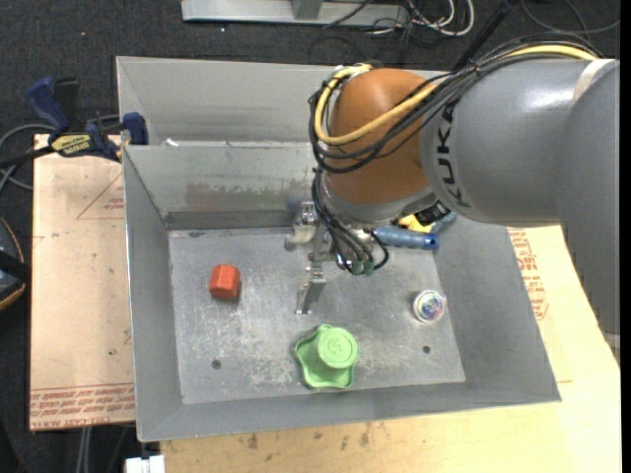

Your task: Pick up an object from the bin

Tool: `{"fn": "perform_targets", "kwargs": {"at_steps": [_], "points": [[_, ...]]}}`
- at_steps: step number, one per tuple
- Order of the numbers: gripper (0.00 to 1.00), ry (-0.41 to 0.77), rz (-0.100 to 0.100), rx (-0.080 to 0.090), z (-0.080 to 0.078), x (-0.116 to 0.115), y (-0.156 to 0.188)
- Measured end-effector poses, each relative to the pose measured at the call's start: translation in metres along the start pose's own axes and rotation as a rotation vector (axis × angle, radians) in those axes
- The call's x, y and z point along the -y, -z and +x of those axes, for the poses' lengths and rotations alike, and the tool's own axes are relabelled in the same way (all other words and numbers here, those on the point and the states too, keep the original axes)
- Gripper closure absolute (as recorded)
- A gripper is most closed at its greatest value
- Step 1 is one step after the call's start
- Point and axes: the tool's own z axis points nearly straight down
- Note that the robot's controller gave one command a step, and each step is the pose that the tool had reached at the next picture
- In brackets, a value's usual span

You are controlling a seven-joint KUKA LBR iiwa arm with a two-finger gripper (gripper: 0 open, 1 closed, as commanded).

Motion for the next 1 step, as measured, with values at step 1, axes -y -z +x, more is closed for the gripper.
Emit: {"fn": "perform_targets", "kwargs": {"at_steps": [1], "points": [[0.0,-0.104,-0.003,0.014,-0.0234,-0.0961,-0.0994]]}}
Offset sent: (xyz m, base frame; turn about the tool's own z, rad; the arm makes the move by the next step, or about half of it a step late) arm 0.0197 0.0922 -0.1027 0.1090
